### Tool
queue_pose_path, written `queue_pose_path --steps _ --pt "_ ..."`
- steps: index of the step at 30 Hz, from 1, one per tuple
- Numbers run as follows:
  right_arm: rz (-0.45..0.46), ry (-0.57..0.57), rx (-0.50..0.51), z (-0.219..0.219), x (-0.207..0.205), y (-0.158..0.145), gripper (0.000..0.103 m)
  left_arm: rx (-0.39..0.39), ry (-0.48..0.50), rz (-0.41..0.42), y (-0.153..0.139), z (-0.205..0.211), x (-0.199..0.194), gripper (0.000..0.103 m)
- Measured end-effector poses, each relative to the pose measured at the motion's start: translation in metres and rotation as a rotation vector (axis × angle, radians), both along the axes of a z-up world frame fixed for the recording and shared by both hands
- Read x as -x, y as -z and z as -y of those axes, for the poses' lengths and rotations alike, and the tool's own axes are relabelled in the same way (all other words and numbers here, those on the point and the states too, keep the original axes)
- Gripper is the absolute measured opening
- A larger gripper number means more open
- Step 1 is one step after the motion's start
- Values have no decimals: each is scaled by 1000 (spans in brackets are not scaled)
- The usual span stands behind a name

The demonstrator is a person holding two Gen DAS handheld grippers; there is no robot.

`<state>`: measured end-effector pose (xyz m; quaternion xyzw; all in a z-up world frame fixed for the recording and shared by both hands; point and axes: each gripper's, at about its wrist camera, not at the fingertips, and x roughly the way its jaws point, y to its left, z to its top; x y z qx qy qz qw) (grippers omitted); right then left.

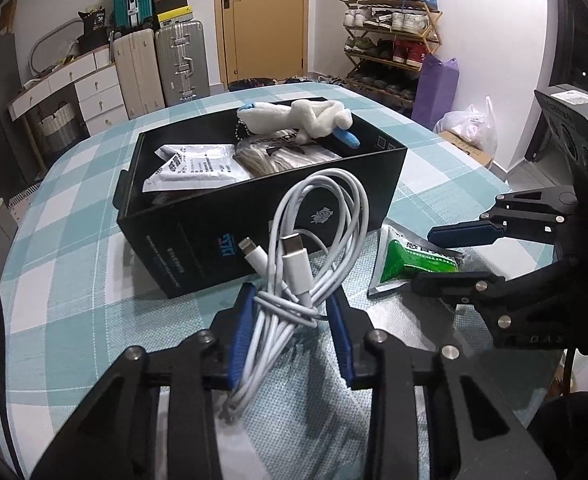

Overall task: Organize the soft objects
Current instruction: 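Grasp the white USB cable bundle with the left gripper while the right gripper holds the packet, then lower the cable bundle and green packet into the black box with both grippers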

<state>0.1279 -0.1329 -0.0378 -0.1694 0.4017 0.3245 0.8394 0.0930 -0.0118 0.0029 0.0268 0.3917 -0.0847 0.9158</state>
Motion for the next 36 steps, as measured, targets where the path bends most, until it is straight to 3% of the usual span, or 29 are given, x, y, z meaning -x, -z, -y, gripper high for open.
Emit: queue_pose_path --steps 13,36 --pt "27 -17 -39 1 5 -12 36 64 -21 32 -13 -15 10 34" --pt "163 14 -161 4 22 -65 36 112 -76 129 -51 -34 14 34"
